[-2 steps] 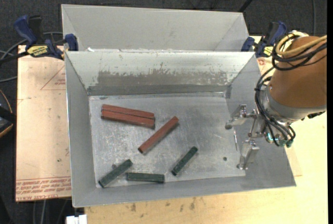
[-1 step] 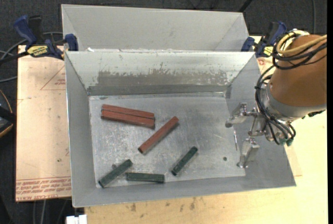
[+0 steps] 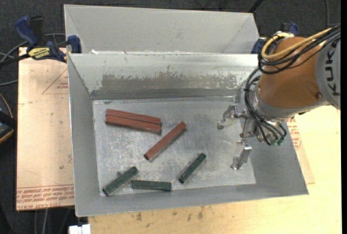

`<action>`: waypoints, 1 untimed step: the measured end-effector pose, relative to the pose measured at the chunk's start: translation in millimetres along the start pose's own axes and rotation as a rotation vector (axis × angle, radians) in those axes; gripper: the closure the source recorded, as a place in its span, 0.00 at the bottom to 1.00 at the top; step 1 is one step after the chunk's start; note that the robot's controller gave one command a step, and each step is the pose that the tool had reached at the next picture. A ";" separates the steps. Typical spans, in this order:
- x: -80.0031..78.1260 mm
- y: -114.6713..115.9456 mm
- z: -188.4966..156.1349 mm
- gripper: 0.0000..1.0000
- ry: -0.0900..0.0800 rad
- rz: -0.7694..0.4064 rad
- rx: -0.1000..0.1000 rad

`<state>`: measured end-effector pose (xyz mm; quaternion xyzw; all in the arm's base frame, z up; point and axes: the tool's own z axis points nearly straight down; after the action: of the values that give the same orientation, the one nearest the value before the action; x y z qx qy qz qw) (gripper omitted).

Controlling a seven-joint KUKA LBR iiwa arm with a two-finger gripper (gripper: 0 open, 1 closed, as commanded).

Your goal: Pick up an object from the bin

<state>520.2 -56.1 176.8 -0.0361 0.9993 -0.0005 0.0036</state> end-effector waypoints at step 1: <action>19.6 52.3 101.7 1.00 -0.011 -0.035 -0.002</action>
Offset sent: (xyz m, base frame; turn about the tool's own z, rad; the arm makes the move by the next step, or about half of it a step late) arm 0.0000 0.0000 0.0000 0.0000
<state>497.6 -5.4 74.9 -0.0535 0.9985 0.0006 0.0089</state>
